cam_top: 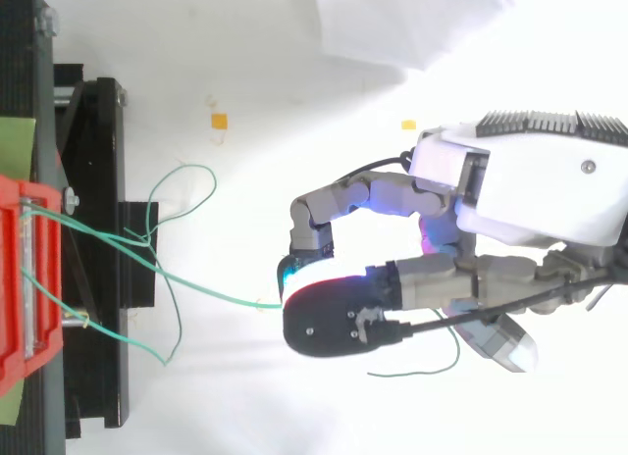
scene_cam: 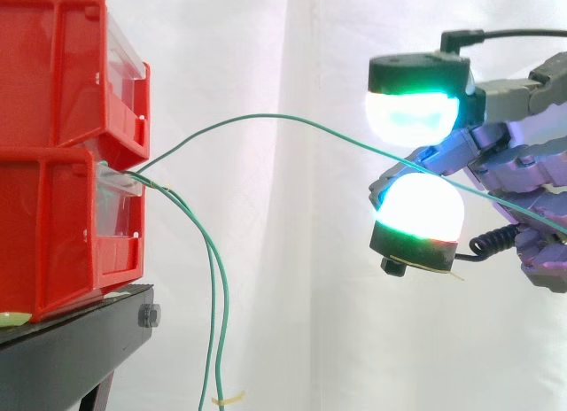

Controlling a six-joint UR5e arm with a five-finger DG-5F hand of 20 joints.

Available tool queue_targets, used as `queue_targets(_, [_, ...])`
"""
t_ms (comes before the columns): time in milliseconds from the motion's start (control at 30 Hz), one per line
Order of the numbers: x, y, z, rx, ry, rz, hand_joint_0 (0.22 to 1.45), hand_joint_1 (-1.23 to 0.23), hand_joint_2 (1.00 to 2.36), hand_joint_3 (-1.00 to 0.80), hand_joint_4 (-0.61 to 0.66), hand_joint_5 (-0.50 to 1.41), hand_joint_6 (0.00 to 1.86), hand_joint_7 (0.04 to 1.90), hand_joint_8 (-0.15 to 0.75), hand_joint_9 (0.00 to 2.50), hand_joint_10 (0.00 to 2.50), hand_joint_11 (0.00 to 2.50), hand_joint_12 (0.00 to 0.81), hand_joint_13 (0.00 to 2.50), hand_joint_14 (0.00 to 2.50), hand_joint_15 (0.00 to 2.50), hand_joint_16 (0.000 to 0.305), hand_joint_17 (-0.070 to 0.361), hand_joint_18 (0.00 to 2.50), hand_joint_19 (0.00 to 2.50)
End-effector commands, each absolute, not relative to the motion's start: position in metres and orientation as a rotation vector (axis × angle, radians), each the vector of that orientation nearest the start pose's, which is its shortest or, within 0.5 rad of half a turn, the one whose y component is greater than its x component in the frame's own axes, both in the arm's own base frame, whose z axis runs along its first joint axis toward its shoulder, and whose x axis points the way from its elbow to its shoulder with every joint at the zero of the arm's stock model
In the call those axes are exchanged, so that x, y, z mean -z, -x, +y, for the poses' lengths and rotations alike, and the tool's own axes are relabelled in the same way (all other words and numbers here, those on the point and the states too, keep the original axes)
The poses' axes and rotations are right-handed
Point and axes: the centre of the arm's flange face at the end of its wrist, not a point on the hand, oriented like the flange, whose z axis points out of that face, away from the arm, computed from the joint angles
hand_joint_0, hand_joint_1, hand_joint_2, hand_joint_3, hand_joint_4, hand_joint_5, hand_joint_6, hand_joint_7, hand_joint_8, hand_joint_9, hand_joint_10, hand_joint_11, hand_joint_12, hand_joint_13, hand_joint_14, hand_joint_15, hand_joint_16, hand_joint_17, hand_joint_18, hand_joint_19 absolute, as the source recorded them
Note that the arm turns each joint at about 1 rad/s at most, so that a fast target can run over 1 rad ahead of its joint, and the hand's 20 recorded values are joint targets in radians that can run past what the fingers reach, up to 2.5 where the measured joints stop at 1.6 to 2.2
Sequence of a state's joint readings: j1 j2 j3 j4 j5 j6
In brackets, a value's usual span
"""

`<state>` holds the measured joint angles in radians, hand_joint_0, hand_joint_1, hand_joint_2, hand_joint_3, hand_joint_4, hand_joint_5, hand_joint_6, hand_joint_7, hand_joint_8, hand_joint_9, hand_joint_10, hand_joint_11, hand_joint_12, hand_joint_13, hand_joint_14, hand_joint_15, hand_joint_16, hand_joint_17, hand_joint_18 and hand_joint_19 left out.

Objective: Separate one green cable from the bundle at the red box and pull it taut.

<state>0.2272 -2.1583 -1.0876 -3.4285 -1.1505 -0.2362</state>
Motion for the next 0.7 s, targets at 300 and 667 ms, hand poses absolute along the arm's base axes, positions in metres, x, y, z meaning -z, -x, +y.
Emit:
queue_targets(300, [-0.3486,-0.6936,-0.0183,-0.627,-1.269,1.518,0.73,-0.59,1.01,-0.39,-0.05,0.15,0.5,1.28,0.174,2.26,0.03,0.74,0.401,1.78,0.02,0.84,0.041,0.092,1.27,0.9])
queue_targets(667, [-0.3486,-0.6936,-0.0183,-0.626,-1.268,1.519,0.68,-0.59,1.0,-0.47,-0.06,0.15,0.5,1.3,0.188,2.25,0.03,0.75,0.388,1.77,0.02,0.84,0.043,0.096,1.27,0.91])
